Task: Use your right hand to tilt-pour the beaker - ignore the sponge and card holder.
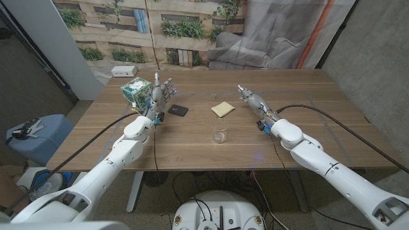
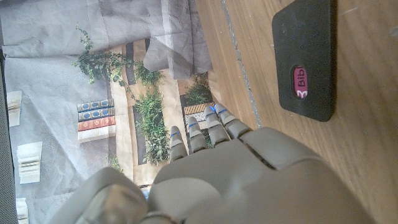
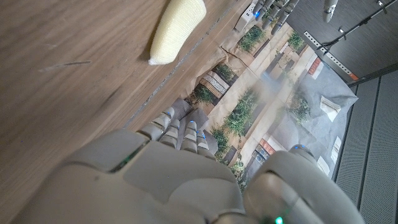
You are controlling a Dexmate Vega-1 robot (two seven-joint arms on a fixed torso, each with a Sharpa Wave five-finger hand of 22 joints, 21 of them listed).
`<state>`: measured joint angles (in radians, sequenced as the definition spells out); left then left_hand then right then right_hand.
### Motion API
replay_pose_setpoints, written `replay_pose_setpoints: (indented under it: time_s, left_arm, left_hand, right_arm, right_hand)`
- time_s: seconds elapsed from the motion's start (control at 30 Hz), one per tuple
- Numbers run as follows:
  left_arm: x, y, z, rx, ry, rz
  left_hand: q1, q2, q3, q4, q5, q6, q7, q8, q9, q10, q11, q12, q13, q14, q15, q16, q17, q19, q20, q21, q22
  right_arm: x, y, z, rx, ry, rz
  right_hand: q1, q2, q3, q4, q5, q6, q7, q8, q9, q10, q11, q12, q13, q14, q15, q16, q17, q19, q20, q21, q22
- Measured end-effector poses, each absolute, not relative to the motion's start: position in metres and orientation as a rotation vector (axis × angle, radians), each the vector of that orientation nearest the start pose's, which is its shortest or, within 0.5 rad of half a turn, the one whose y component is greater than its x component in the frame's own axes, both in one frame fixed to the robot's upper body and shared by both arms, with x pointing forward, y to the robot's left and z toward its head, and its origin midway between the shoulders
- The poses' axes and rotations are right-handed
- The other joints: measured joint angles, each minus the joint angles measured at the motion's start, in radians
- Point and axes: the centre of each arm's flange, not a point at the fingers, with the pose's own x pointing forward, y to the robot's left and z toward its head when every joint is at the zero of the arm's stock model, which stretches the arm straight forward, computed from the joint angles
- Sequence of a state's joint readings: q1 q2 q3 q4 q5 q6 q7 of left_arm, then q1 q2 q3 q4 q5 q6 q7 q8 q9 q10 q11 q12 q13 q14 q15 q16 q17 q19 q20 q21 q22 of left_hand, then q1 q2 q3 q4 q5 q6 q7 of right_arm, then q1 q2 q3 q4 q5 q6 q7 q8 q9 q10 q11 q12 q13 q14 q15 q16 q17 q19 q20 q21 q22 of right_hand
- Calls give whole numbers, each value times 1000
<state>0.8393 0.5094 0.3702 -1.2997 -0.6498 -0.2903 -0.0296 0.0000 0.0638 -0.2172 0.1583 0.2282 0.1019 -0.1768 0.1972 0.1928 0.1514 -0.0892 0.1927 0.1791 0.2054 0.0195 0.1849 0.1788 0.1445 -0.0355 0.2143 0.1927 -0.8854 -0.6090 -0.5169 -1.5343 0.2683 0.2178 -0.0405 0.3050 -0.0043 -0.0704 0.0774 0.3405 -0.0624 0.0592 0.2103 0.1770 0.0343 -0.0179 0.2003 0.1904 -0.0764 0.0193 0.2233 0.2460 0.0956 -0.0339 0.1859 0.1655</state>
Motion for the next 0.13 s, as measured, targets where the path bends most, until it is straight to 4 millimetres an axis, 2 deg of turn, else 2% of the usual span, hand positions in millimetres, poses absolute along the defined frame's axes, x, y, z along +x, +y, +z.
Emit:
replay_pose_setpoints:
  time_s: [0.13]
  left_arm:
    - [653,290,-27,-42,-594,-206]
  left_hand:
    - [0,0,0,0,0,0,0,0,0,0,0,0,0,0,0,0,0,0,0,0,0]
  right_arm:
    - [618,-210,-38,-390,-634,318]
  right_hand:
    - [-4,5,3,3,0,4,4,0,0,0,0,0,0,0,0,0,0,0,0,0,0]
